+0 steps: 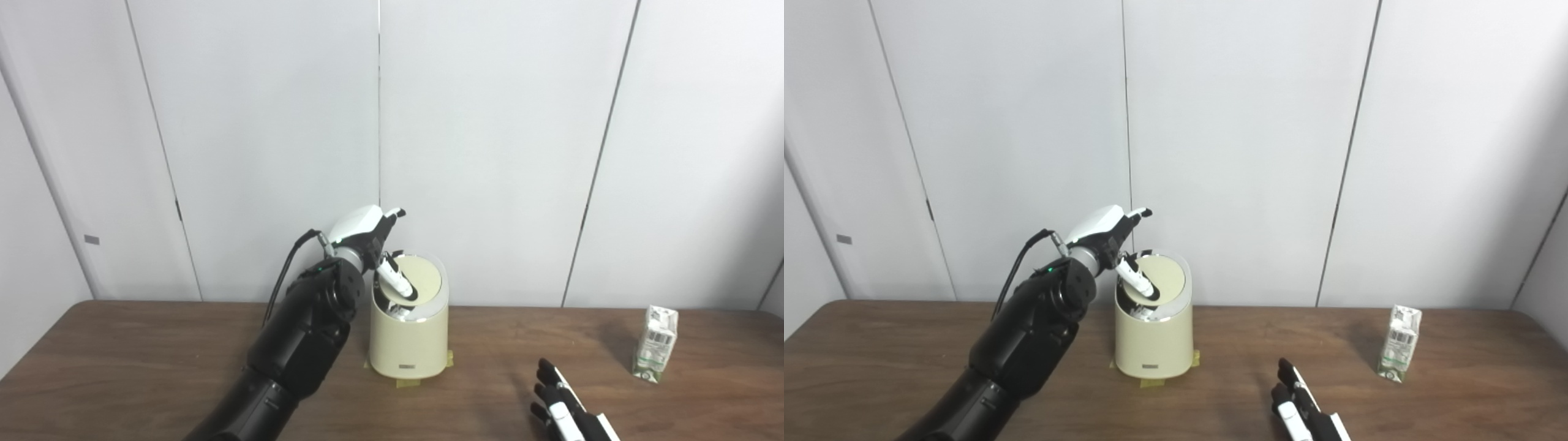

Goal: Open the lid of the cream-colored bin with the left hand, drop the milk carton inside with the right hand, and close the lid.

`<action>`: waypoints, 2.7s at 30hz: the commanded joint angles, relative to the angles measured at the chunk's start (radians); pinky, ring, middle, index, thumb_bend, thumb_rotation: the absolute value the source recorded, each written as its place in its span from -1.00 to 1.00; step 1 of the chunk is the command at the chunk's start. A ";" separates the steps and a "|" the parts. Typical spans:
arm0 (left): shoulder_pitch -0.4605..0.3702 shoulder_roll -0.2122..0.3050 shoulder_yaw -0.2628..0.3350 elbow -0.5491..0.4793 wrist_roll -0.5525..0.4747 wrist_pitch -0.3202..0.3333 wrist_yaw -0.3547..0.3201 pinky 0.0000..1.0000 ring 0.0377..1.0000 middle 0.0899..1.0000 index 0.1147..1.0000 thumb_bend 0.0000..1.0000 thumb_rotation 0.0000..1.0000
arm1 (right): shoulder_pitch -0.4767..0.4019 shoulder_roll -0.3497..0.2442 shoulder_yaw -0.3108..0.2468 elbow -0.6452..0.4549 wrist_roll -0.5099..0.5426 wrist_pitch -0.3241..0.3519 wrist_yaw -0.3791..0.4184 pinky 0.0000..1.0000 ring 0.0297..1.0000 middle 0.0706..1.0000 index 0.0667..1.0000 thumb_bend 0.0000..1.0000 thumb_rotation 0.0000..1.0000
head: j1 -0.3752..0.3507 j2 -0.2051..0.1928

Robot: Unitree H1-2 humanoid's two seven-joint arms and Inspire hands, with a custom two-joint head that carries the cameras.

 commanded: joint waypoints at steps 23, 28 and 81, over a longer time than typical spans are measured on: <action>-0.031 0.075 -0.223 -0.016 0.171 -0.117 0.061 0.97 0.91 0.91 0.87 0.99 -1.00 | -0.029 0.011 -0.011 -0.069 0.029 -0.004 -0.006 0.89 0.96 0.97 0.91 0.29 0.54 | -0.007 0.016; -0.041 0.059 -0.148 -0.018 0.101 -0.094 0.043 0.92 0.88 0.89 0.88 0.91 -1.00 | -0.028 0.009 -0.013 -0.066 0.041 -0.007 -0.001 0.92 0.97 0.98 0.92 0.29 0.53 | -0.005 0.015; 0.699 -0.043 0.417 -0.629 -0.657 -0.193 0.199 0.75 0.81 0.85 0.87 -0.22 0.39 | -0.056 0.015 -0.076 -0.156 0.087 0.037 -0.045 0.79 0.91 0.95 0.90 0.40 -0.21 | -0.258 0.116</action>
